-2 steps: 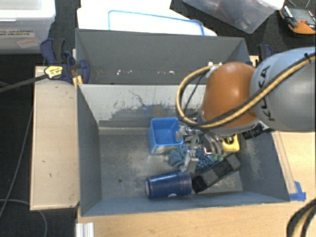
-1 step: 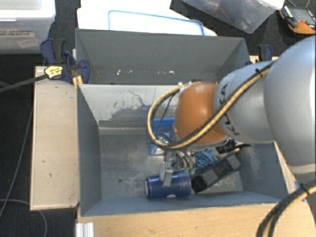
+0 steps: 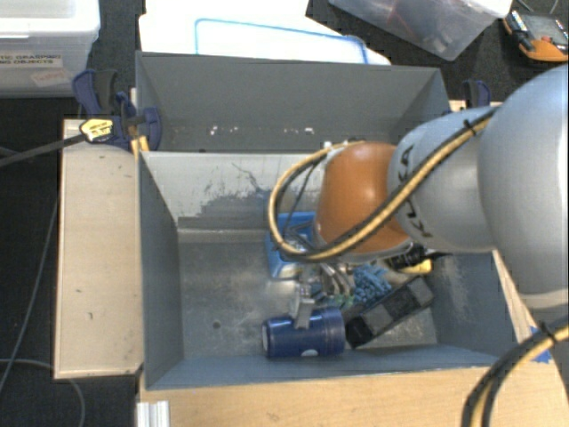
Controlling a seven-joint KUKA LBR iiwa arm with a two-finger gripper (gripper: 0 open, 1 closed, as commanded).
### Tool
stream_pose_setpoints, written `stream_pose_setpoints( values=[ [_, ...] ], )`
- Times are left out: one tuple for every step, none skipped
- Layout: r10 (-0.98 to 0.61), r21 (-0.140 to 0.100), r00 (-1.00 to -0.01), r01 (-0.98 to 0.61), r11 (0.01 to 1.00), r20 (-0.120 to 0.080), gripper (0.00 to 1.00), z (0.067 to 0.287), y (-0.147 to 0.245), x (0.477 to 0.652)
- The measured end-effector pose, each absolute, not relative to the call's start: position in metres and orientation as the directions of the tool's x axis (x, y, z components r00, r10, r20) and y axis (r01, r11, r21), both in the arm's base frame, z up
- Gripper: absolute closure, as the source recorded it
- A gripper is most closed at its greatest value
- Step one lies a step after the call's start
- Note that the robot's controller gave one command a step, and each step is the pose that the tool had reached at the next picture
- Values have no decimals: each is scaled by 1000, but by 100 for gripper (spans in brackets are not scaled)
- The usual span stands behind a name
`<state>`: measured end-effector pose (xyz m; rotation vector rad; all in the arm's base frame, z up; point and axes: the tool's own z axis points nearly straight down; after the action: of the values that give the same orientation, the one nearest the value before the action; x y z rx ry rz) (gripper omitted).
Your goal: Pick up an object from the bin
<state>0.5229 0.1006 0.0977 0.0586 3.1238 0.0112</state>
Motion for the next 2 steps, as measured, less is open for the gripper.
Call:
stream_pose_setpoints(
  values=[
    [-22,5,-999,-22,1000,-33,0,92,100,530],
    [-134,3,-990,-134,991,-38,0,77,113,539]
  ],
)
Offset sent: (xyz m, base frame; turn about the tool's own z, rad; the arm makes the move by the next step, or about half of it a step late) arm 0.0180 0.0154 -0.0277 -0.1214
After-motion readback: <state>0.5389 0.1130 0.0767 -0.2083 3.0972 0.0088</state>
